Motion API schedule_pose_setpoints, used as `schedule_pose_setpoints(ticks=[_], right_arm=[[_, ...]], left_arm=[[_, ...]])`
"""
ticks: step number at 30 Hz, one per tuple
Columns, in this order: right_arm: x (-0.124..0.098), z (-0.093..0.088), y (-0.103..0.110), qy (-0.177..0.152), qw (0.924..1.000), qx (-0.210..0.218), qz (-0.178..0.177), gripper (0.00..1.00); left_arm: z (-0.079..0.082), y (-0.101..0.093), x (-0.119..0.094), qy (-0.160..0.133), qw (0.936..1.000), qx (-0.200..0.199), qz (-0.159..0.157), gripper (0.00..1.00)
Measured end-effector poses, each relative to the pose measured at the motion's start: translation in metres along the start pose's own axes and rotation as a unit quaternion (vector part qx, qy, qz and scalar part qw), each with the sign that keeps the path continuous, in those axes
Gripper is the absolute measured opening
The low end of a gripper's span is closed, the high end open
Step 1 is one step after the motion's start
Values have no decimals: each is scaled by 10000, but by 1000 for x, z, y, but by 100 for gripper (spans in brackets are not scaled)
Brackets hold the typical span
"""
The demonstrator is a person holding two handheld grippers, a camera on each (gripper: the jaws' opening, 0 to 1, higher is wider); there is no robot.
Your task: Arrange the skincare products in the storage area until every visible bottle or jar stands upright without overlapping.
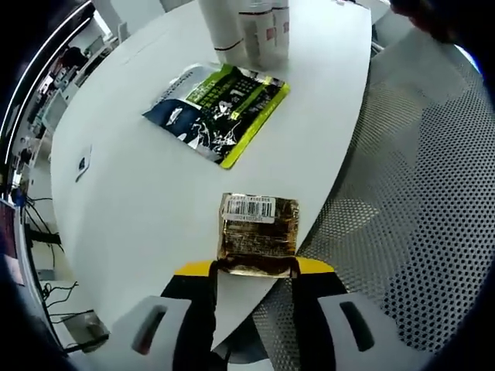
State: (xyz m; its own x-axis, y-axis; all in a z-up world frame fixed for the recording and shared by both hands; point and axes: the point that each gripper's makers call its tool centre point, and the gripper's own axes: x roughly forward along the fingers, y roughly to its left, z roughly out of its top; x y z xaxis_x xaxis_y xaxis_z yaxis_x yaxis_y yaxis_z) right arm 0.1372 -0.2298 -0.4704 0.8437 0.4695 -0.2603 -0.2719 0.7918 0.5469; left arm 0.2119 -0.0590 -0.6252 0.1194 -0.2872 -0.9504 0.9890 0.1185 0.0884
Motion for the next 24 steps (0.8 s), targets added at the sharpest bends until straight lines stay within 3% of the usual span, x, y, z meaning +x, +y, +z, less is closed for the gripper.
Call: schedule_pose_setpoints(ticks=[7,11,13,16,19,21,24], right_arm=[[5,-7,6,203,9997,-135,70,24],[6,-10,7,282,9993,-202,125,24],[7,-11,8,318,9990,-277,148,24],[9,-10,12,384,9985,-298,243,25],[11,1,21,184,9986,-136,469,28],[12,11,27,31,9983,16,584,32],[19,22,27,-10,9986,-36,529,32]], left_arm=[[8,7,-9,-327,9994,-126,-16,37],[29,3,-20,-842,9958,-323,-150,37],[44,-3,-29,-1186,9912,-466,-369,37],[61,-3,-44,-1557,9853,-532,-457,37],[70,3,-55,-1660,9854,-246,-295,37],[80,5,-65,-1814,9826,-293,-267,37],[92,6,-76,-1976,9798,-228,-183,38]])
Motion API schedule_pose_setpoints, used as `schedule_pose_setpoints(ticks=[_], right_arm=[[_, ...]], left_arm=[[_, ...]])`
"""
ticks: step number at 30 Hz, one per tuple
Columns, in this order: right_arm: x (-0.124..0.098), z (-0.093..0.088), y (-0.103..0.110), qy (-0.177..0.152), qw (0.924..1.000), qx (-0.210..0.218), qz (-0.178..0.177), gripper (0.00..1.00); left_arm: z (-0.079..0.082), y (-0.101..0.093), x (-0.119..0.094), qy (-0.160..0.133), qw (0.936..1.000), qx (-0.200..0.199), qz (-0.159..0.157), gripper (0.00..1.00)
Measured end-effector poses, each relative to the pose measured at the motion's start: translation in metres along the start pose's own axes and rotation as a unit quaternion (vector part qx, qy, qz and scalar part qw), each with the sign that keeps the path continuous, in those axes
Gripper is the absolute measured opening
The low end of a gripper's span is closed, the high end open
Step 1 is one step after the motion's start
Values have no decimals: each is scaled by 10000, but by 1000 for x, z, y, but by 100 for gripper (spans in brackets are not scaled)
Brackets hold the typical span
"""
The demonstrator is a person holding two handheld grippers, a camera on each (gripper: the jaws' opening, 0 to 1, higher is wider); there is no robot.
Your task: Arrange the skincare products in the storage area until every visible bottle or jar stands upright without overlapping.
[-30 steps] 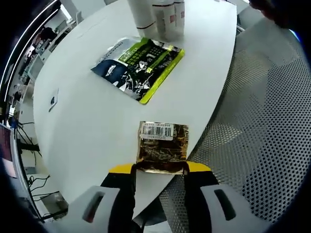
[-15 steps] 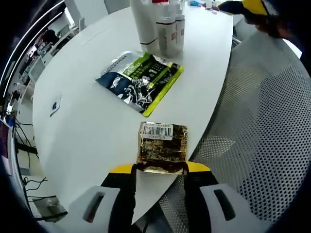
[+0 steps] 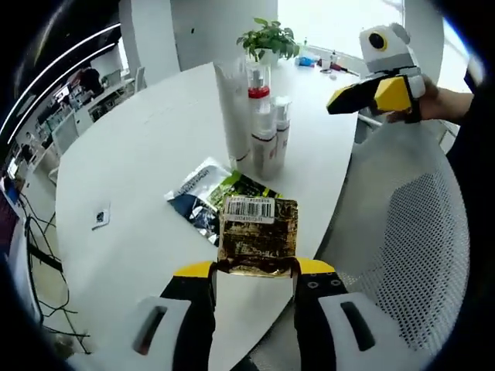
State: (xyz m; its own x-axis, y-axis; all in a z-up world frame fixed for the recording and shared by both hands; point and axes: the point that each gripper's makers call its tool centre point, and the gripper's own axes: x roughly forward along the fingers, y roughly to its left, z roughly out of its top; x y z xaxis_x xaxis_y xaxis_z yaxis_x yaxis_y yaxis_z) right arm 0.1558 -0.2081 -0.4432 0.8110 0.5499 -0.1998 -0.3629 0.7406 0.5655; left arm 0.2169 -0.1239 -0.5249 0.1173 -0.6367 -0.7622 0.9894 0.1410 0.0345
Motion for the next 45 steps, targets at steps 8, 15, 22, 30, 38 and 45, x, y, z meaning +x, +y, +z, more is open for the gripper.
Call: schedule_pose_setpoints(ticks=[8,15,22,30,38,45], right_arm=[[25,13,6,-73,9988,448,187,38],[38,14,11,-12,9982,570,163,27],[41,11,9,48,9987,506,24,5],[38,6,2,94,9938,1062,-302,0],[28,28,-21,-496,9739,2064,-798,0],[26,52,-20,-940,9531,2773,-765,0]], left_arm=[[43,-5,-17,-488,9985,229,109,38],[69,-13,-31,-700,9959,524,243,38],[74,-13,-33,-696,9943,724,345,38],[76,-7,-31,-644,9923,920,515,41],[99,-1,-41,-958,9676,1752,1544,58],[134,-13,-49,-1505,9344,2462,2090,54]])
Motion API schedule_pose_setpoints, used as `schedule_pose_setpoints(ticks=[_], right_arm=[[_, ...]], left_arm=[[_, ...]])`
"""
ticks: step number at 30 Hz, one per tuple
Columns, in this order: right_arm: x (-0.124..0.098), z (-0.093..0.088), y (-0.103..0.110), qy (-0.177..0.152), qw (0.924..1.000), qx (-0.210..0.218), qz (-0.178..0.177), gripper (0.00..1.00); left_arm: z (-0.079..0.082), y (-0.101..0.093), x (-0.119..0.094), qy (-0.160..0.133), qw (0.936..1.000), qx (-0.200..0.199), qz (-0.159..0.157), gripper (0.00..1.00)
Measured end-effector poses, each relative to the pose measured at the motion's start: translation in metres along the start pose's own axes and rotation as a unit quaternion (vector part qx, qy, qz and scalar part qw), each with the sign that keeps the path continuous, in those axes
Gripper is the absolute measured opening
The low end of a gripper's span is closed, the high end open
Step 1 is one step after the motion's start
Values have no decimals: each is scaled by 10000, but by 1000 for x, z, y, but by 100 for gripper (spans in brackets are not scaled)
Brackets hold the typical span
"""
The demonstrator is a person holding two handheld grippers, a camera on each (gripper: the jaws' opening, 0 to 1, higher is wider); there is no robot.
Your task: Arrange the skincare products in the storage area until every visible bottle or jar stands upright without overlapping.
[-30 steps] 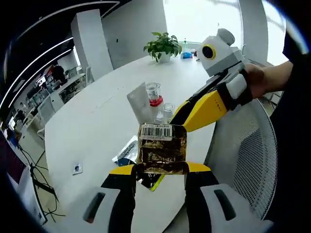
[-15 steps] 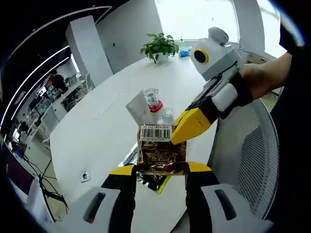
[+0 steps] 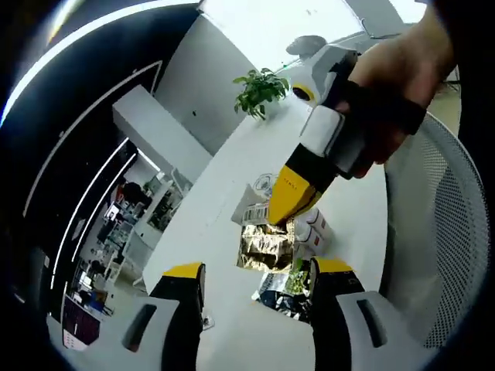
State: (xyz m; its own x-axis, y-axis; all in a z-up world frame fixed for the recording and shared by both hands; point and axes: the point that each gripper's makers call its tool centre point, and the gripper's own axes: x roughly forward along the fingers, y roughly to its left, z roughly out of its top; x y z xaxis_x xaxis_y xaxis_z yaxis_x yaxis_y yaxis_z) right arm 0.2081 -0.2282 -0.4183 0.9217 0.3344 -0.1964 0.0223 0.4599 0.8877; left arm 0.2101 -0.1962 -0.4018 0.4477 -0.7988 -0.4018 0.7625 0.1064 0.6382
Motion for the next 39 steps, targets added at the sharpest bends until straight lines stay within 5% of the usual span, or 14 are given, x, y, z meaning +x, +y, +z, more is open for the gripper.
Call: schedule_pose_setpoints(ticks=[8,19,24,28,33,39], right_arm=[[-1,12,27,-183,9996,86,202,0],[-2,5,37,-138,9990,296,301,0],[-3,7,42,-229,9986,222,412,0],[-4,7,50,-234,9979,15,598,6],[-7,8,57,-248,9964,-196,781,10],[-16,10,77,-232,9869,-805,1382,17]], left_arm=[[8,20,0,-26,9987,10,500,38],[16,19,-2,-226,9985,40,490,21],[19,20,-3,-399,9976,-427,373,5],[15,24,-5,-452,9940,-957,294,5],[18,25,-8,-760,9726,-2198,25,5],[9,32,-11,-963,9436,-3158,-259,4]])
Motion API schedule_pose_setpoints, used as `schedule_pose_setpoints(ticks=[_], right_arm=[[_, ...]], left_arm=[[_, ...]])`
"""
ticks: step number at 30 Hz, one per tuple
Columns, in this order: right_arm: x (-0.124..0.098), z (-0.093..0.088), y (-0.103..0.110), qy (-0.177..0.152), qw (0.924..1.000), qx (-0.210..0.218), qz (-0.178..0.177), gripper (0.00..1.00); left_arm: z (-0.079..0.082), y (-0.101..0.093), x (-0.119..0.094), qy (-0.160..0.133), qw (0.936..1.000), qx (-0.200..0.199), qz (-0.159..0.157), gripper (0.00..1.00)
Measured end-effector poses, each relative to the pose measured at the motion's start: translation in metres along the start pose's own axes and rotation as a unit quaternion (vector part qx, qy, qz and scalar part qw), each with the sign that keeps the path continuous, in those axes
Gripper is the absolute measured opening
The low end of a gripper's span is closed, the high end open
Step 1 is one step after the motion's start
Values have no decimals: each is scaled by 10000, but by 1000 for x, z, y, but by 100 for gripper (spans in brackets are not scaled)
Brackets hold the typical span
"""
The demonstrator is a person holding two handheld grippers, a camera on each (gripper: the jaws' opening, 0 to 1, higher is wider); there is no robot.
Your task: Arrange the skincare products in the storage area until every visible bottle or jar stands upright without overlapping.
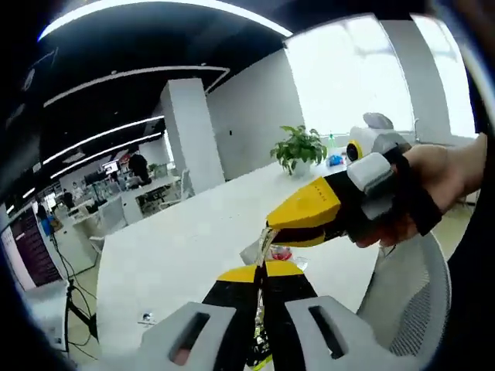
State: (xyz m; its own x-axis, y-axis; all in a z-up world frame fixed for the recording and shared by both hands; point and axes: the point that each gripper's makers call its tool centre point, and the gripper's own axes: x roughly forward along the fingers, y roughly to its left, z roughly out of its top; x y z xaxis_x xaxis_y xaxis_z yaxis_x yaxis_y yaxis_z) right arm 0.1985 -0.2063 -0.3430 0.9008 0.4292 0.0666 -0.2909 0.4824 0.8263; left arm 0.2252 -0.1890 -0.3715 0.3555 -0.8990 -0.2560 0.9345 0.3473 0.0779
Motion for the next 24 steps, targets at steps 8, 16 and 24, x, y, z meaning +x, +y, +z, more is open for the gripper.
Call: schedule_pose_setpoints(ticks=[8,16,24], right_arm=[[-17,6,13,86,9973,-644,331,28],[-25,6,17,147,9952,-779,575,28],[-19,-1,27,235,9941,-639,843,25]], left_arm=[[22,-8,-15,-597,9658,-2281,-1075,4],[40,-7,-29,-1070,8833,-4191,-1805,4],[50,-20,-31,-1155,8524,-4583,-2236,4]])
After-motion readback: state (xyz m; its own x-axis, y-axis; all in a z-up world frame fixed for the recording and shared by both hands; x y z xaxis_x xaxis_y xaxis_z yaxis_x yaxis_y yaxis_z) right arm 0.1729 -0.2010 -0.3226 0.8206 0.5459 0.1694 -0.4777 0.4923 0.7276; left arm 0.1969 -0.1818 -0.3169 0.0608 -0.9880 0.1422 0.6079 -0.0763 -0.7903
